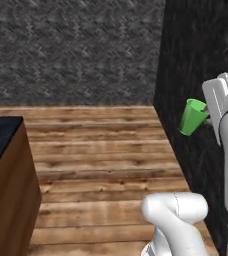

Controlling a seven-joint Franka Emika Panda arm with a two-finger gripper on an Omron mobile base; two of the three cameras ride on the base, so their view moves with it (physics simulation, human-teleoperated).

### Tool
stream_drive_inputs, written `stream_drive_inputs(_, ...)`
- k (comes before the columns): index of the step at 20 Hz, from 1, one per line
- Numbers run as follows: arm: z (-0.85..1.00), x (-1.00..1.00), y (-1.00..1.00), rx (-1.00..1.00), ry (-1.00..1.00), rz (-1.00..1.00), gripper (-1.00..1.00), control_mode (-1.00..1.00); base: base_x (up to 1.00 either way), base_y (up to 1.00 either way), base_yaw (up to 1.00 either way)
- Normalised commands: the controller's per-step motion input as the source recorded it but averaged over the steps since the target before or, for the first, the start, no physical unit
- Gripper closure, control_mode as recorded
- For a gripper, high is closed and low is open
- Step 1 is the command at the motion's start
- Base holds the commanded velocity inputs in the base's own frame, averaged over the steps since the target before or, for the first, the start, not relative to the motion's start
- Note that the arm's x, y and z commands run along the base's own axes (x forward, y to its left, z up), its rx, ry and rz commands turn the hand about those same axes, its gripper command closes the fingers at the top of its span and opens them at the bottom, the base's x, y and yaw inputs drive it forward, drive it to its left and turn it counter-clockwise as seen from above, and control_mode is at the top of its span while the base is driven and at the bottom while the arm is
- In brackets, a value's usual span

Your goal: There is a tray on the dining counter. Grab the cup, mug, and pitcher and place them on the tray. The pitcher may be placed next to the tray if it cannot fit the tray.

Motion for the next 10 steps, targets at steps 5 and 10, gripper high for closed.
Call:
stream_drive_inputs(5, 0.00, 0.00, 0.00, 0.00, 0.00, 0.00, 1.00, 1.00, 1.00, -0.94, 0.44)
stream_drive_inputs(10, 0.00, 0.00, 0.00, 0.00, 0.00, 0.00, 1.00, 1.00, 1.00, -0.86, 0.51)
